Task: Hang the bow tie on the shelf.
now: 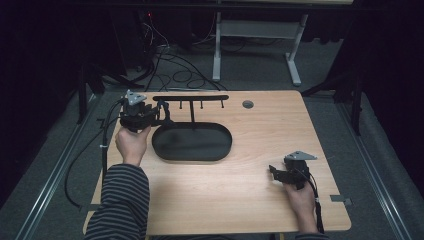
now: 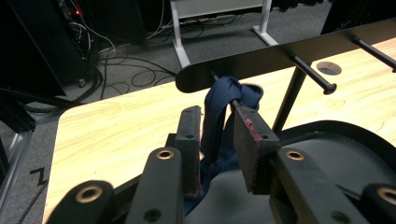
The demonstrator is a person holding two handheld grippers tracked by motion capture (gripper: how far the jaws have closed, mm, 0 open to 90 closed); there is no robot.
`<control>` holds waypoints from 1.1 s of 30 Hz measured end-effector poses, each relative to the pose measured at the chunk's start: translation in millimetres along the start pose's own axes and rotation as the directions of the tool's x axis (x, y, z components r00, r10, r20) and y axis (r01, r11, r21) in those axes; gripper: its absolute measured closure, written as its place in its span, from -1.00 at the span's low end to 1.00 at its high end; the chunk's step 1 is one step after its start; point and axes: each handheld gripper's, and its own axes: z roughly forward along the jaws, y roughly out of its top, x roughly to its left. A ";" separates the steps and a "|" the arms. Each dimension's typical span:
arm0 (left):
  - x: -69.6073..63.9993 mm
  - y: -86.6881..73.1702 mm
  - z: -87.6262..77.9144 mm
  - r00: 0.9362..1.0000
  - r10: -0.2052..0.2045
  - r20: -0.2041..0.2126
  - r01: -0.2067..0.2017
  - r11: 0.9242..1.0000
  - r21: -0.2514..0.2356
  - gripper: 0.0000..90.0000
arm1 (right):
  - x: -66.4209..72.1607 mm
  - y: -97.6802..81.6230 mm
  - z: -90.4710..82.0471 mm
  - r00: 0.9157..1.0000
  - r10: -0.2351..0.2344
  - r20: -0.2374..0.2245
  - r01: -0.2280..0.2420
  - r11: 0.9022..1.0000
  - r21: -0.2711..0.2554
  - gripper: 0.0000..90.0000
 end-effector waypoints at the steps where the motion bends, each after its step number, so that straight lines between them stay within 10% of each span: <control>1: 0.5 -0.6 -0.8 1.000 -0.002 0.001 0.002 1.000 0.000 0.54 | 0.1 0.0 0.0 1.000 -0.001 0.001 0.001 1.000 0.000 -0.28; 33: -1.8 -13.3 -33.3 1.000 0.006 0.020 -0.006 1.000 -0.017 0.28 | 0.3 0.1 -0.1 1.000 -0.003 0.000 0.003 1.000 0.002 -0.28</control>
